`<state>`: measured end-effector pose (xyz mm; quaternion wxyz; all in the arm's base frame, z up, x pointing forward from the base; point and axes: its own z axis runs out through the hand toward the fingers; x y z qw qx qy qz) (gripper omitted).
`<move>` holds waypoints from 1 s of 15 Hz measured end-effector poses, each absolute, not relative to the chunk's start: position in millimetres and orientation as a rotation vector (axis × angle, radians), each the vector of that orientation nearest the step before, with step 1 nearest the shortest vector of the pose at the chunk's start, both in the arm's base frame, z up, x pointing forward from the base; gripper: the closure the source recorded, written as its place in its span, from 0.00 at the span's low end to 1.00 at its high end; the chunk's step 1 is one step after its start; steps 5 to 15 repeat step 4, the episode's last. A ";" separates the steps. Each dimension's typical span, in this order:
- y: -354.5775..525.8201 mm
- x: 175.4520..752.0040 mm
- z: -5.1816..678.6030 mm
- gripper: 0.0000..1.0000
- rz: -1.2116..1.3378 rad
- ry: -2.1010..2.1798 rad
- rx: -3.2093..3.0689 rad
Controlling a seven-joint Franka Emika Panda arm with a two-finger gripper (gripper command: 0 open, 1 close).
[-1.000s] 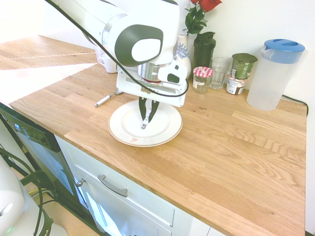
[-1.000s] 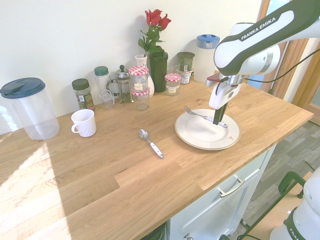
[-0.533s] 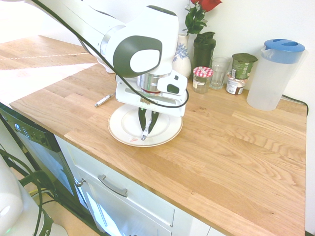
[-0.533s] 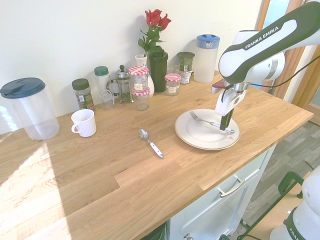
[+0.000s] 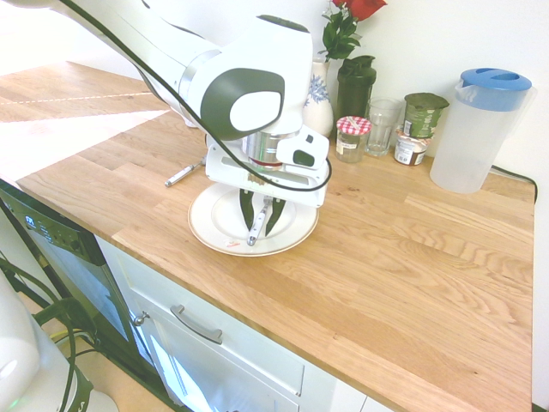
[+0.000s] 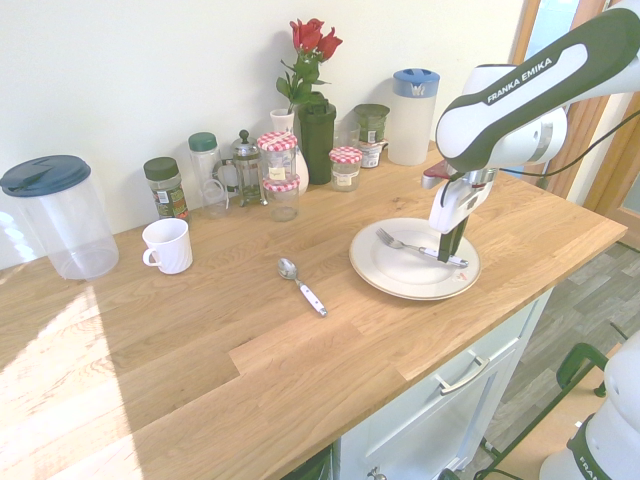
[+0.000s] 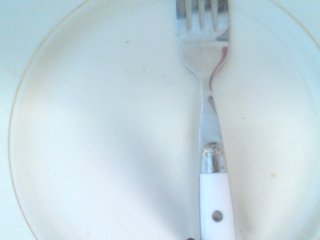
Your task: Put the fork into the plate
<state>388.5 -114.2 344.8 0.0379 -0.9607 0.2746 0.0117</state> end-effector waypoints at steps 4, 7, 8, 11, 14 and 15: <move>-121.8 403.6 368.4 0.00 -0.043 0.887 -2.903; -121.8 403.6 368.4 0.00 -0.043 0.887 -2.903; -121.8 403.6 368.4 0.00 -0.043 0.887 -2.903; -121.8 403.6 368.4 0.00 -0.043 0.887 -2.903; -121.8 403.6 368.4 0.00 -0.043 0.887 -2.903; -121.8 403.6 368.4 0.00 -0.043 0.887 -2.903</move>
